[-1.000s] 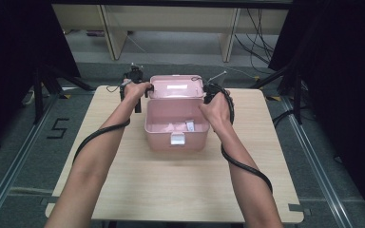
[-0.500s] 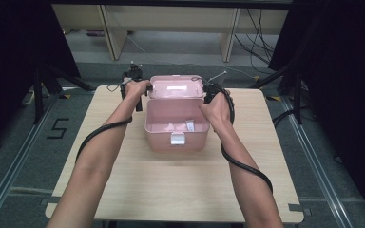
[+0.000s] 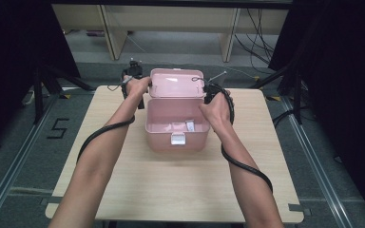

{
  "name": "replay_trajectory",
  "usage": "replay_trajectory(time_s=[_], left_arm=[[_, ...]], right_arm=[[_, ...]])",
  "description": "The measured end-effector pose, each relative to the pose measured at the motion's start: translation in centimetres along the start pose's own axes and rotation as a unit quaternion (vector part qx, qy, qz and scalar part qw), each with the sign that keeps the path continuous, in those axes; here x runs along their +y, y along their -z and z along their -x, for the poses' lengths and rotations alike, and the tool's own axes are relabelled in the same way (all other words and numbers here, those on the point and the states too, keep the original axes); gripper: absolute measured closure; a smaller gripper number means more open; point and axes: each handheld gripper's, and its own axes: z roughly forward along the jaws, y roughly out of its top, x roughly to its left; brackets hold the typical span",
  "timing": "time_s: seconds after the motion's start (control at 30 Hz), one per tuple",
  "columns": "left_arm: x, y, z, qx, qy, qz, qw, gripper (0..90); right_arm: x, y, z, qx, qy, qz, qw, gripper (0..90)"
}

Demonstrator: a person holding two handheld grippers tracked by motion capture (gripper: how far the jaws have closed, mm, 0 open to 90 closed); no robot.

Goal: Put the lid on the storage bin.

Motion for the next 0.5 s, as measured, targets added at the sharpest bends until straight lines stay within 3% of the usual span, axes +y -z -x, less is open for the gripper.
replay_trajectory(time_s=[0.03,0.07,0.3,0.33,0.5], left_arm=[[0.0,0.1,0.0,0.0,-0.002,0.001,1.0,87.1],[0.1,0.3,0.1,-0.001,-0.002,0.005,1.0,87.2],[0.3,1.6,0.5,-0.004,-0.013,0.024,0.9996,87.9],[0.3,1.8,0.5,-0.005,-0.012,0.026,0.9996,87.9],[0.2,2.6,0.3,-0.008,-0.016,0.026,0.9995,88.0]], right_arm=[[0.0,0.0,-0.2,0.001,-0.011,-0.003,0.9999,89.9],[0.0,0.0,-0.1,-0.002,0.0,0.0,1.0,89.9],[0.0,-0.1,-0.2,-0.003,-0.005,0.007,1.0,89.9],[0.0,0.0,0.0,-0.006,0.009,0.004,0.9999,89.9],[0.0,-0.1,-0.1,-0.003,0.004,0.004,1.0,89.8]])
